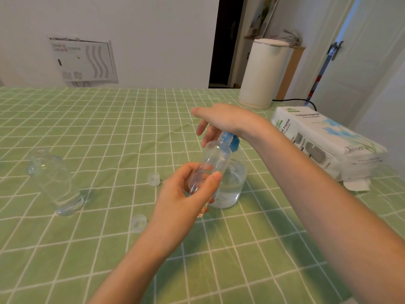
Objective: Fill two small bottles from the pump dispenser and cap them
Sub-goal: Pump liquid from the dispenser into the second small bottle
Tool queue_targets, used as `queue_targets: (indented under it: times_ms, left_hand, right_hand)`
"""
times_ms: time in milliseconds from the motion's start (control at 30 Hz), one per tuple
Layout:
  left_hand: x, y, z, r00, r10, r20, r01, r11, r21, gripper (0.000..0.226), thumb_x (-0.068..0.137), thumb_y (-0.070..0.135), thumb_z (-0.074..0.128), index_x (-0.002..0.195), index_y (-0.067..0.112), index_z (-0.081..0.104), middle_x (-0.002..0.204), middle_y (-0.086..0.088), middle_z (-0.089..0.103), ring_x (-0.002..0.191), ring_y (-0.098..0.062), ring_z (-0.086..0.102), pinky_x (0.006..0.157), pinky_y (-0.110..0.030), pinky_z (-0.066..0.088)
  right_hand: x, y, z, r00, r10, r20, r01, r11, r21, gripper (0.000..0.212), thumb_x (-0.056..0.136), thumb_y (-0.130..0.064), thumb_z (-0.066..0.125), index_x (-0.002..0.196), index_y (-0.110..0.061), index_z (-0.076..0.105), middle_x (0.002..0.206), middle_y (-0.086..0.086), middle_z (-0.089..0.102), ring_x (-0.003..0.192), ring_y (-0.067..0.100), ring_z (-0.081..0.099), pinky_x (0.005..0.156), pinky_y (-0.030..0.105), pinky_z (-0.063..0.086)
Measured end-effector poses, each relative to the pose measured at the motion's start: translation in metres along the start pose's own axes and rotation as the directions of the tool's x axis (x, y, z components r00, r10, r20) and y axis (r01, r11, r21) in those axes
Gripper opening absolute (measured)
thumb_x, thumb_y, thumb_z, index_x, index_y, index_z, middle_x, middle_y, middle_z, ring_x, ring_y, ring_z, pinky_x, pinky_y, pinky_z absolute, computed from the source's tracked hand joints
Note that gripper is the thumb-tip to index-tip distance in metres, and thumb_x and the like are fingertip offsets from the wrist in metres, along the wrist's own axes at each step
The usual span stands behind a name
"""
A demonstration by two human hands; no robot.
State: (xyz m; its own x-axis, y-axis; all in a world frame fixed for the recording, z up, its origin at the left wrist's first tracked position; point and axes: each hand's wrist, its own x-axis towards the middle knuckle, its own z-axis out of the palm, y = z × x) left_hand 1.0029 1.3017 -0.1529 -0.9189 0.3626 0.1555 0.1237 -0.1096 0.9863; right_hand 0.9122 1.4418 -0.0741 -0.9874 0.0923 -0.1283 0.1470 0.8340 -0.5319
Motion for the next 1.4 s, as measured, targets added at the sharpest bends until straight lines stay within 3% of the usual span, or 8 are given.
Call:
queue_targets:
  times_ms: [167, 333, 733, 867, 933, 1100, 1200, 1400]
  left_hand:
    - [0.0, 0.0, 0.0, 1.0, 0.001, 0.001, -0.001, 1.0, 0.023, 0.035, 0.064, 0.046, 0.06, 0.092, 0.024, 0.065, 0.079, -0.003, 0.069, 0.056, 0.0, 0.061, 0.05, -0.013, 0.048]
    - [0.002, 0.003, 0.001, 1.0, 0.008, 0.001, -0.008, 1.0, 0.005, 0.038, 0.064, 0.045, 0.061, 0.094, 0.023, 0.065, 0.078, -0.002, 0.069, 0.056, -0.001, 0.061, 0.052, -0.014, 0.049]
    - [0.001, 0.003, 0.001, 1.0, 0.004, 0.005, -0.004, 1.0, -0.002, 0.039, 0.063, 0.045, 0.061, 0.094, 0.02, 0.065, 0.074, 0.002, 0.068, 0.055, -0.002, 0.06, 0.05, -0.014, 0.049]
    - [0.001, -0.001, 0.0, 1.0, -0.003, -0.002, 0.003, 1.0, 0.014, 0.039, 0.064, 0.046, 0.061, 0.094, 0.022, 0.065, 0.072, 0.005, 0.067, 0.056, -0.001, 0.06, 0.05, -0.014, 0.047]
    - [0.001, -0.001, -0.001, 1.0, -0.004, -0.001, 0.004, 1.0, 0.011, 0.039, 0.065, 0.045, 0.061, 0.094, 0.021, 0.065, 0.071, 0.004, 0.068, 0.056, -0.001, 0.06, 0.05, -0.014, 0.048]
    - [0.001, 0.002, 0.0, 1.0, 0.01, 0.003, -0.01, 1.0, 0.011, 0.038, 0.065, 0.044, 0.061, 0.094, 0.021, 0.065, 0.077, -0.003, 0.069, 0.056, -0.001, 0.06, 0.051, -0.014, 0.049]
    - [0.002, 0.004, 0.001, 1.0, 0.013, -0.003, -0.013, 1.0, -0.006, 0.038, 0.065, 0.044, 0.061, 0.094, 0.02, 0.065, 0.075, -0.001, 0.069, 0.056, -0.002, 0.06, 0.051, -0.015, 0.049]
    - [0.003, 0.004, 0.001, 1.0, 0.01, -0.003, -0.01, 1.0, -0.014, 0.038, 0.064, 0.044, 0.061, 0.094, 0.019, 0.065, 0.076, -0.001, 0.069, 0.056, -0.002, 0.06, 0.052, -0.015, 0.05]
  right_hand:
    - [-0.002, 0.0, 0.0, 1.0, -0.005, -0.008, 0.005, 1.0, -0.007, 0.051, 0.095, -0.05, 0.035, 0.087, -0.014, 0.07, 0.102, 0.009, 0.068, 0.093, 0.026, 0.064, 0.082, 0.035, 0.046]
    - [-0.001, -0.006, -0.011, 0.999, -0.031, -0.034, 0.03, 0.998, -0.051, 0.045, 0.095, -0.047, 0.037, 0.089, -0.015, 0.067, 0.081, 0.005, 0.072, 0.084, 0.021, 0.066, 0.058, 0.026, 0.037]
    - [0.001, -0.003, -0.004, 1.0, 0.012, 0.004, -0.012, 1.0, -0.017, 0.052, 0.095, -0.05, 0.035, 0.093, -0.012, 0.07, 0.092, 0.009, 0.072, 0.09, 0.025, 0.067, 0.062, 0.028, 0.041]
    - [0.001, -0.001, 0.001, 1.0, 0.002, 0.002, -0.002, 1.0, -0.019, 0.051, 0.095, -0.049, 0.035, 0.086, -0.014, 0.071, 0.107, 0.01, 0.065, 0.096, 0.026, 0.064, 0.08, 0.033, 0.044]
    - [0.002, 0.0, 0.001, 1.0, -0.008, -0.01, 0.007, 1.0, -0.019, 0.051, 0.095, -0.05, 0.035, 0.083, -0.016, 0.07, 0.105, 0.009, 0.066, 0.096, 0.026, 0.064, 0.083, 0.034, 0.045]
    - [0.001, -0.002, -0.005, 0.999, -0.017, -0.03, 0.017, 1.0, -0.008, 0.046, 0.094, -0.049, 0.037, 0.085, -0.016, 0.068, 0.078, 0.004, 0.071, 0.087, 0.023, 0.066, 0.067, 0.029, 0.043]
    - [0.002, -0.006, -0.012, 0.997, -0.048, -0.053, 0.045, 0.998, -0.05, 0.045, 0.094, -0.048, 0.038, 0.087, -0.015, 0.068, 0.08, 0.005, 0.072, 0.086, 0.023, 0.067, 0.059, 0.027, 0.038]
    - [0.001, -0.006, -0.01, 1.0, -0.029, -0.01, 0.029, 1.0, -0.011, 0.051, 0.095, -0.05, 0.035, 0.092, -0.012, 0.07, 0.084, 0.007, 0.073, 0.088, 0.023, 0.067, 0.063, 0.028, 0.041]
